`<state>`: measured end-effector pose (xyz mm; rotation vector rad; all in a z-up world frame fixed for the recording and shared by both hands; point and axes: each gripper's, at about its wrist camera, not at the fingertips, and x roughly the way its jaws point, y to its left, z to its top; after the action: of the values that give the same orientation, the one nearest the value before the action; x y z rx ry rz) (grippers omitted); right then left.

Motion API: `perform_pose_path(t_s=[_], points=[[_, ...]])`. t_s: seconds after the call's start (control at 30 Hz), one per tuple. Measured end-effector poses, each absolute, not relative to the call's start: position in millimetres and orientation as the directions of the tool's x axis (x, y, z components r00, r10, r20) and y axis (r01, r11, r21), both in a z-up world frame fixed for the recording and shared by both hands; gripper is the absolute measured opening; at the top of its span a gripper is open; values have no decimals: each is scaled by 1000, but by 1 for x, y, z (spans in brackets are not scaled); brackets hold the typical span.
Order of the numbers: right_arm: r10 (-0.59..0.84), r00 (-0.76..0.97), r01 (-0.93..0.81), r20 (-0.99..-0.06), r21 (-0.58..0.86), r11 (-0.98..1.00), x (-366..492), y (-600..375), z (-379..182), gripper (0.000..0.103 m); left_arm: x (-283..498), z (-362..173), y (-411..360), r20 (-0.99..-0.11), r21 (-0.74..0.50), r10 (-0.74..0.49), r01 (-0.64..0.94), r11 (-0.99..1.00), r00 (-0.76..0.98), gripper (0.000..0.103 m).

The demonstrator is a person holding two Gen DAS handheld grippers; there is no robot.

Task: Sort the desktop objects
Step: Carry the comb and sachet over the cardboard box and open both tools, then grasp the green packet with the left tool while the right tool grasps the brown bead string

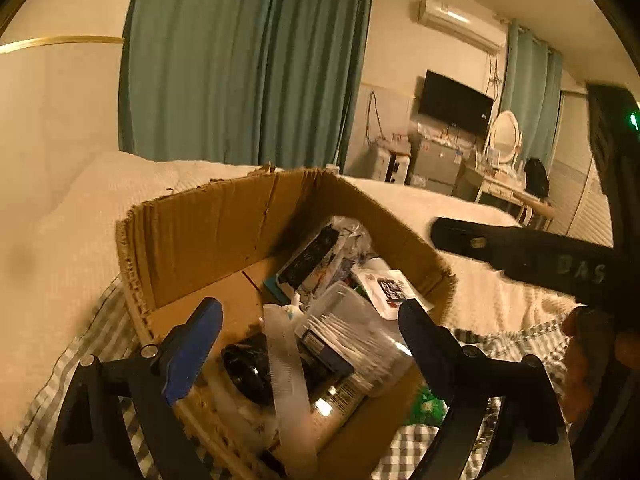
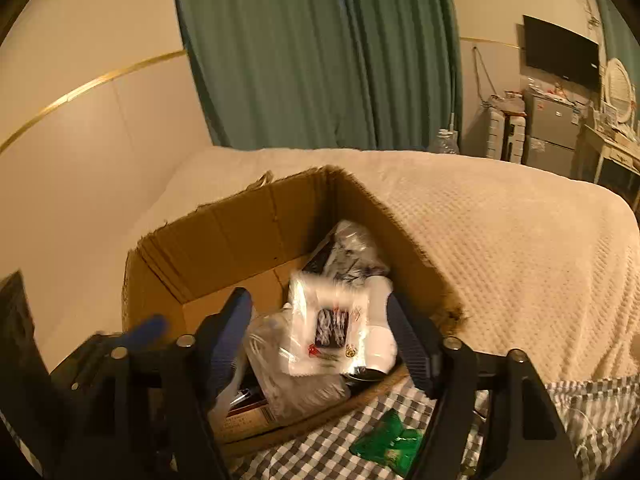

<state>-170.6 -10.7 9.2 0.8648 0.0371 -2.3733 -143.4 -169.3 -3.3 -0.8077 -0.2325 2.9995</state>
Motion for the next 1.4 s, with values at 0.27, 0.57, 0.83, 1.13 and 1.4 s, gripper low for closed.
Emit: perform_pose_path(t_s=[0.27, 0.57, 0.83, 1.13, 1.4], points=[[-423, -676, 456, -604, 108, -883, -125, 82, 22, 73, -101, -8, -133, -536, -189, 128, -30, -982, -834, 95], [-287, -611, 314, -738, 106, -943, -103, 157, -80, 60, -83, -50, -51, -642, -80, 152, -132, -988, -751, 99], [-210, -529, 325, -822, 33, -945, -132, 136, -152, 45, -95, -101, -33, -689, -69, 152, -144, -987, -709, 99], [-171, -529, 293, -831, 10, -956, -150, 134, -174, 11, -120, -124, -48, -725, -206, 203, -74, -976, -658, 99], [-176, -622, 226, -763, 40, -973, -129, 169, -138, 11, -147, -127, -16, -705, -124, 178, -128, -984, -686, 99]])
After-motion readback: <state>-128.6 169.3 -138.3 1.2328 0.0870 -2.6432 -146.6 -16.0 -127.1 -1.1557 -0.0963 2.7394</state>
